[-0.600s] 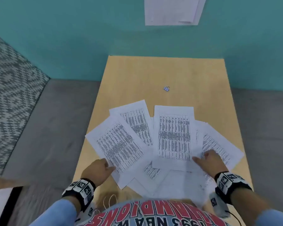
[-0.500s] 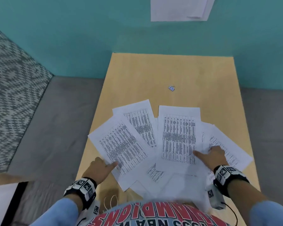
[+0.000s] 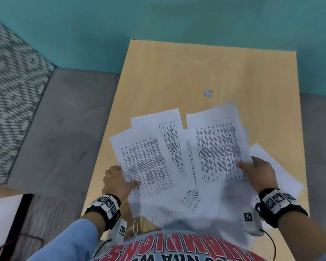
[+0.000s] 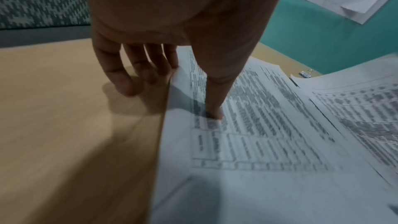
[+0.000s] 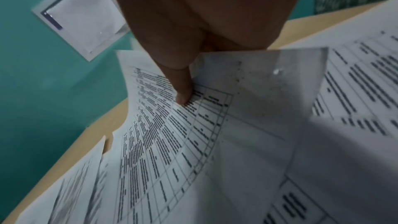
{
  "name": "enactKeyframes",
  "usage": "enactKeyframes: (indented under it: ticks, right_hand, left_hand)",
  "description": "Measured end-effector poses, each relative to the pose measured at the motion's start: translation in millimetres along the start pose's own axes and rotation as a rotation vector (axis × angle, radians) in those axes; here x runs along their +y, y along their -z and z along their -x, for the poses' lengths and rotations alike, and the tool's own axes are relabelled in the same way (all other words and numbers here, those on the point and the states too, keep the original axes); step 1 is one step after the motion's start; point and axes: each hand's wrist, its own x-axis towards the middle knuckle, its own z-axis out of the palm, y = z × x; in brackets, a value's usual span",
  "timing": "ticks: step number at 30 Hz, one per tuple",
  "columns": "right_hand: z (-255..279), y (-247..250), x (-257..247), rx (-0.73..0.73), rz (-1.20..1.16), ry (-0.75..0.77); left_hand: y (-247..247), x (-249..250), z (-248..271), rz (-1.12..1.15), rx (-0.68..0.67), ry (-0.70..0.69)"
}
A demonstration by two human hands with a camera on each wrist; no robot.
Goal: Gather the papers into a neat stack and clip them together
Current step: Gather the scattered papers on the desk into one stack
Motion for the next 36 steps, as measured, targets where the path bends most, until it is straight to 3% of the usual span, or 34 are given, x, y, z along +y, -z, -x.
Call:
enactKeyframes:
  ticks: [9,12,15,17,20,23,27,32,36]
  right_hand:
    - [1.7,47.4,0.9,0.022,-0.201,0.099]
    - [8.0,45.3,6.0,0.001,-0.301,0.046]
    - [18.7,27.0,6.1,-0.143,-0.531,-0.108]
    - [26.4,9.3,4.2,-0.219,-0.516,-0.139]
    - [27.1,-16.7,5.2,-0.175,-0.398,-0.139]
    - [27.7,-31.9,0.7,-0.112,-0.296,-0.058]
    - [34.0,-40.0,-7.9,-0.141,-0.251,0.044]
    - [45.7,-52.2,-16.2,-0.279,-0.300,0.009]
    - [59.9,-64.8,-31.4,-0.411,-0.479,-0.091]
  left_hand:
    - [10.1,-17.5,-0.5,0.104,-0.133,-0.034]
    - [12.8,-25.5,-0.2,0.186,-0.146,-0.075]
    - [17.5,-27.4,0.2,0.204,-0.171,-0.110]
    - [19.4,-25.9,-0.5,0.223,-0.222,-0.137]
    - [20.6,-23.6,-1.2,0.228,-0.246,-0.201]
    - [15.0,-19.1,-1.2,0.184,-0.195,-0.267]
    - [-2.3,-18.8,-14.8,0.164,-0.124,-0.271]
    - [4.6,10.2,10.7,0.199,-0.159,-0.300]
    - [-2.2,16.4,17.1,0.284,-0.221,-0.268]
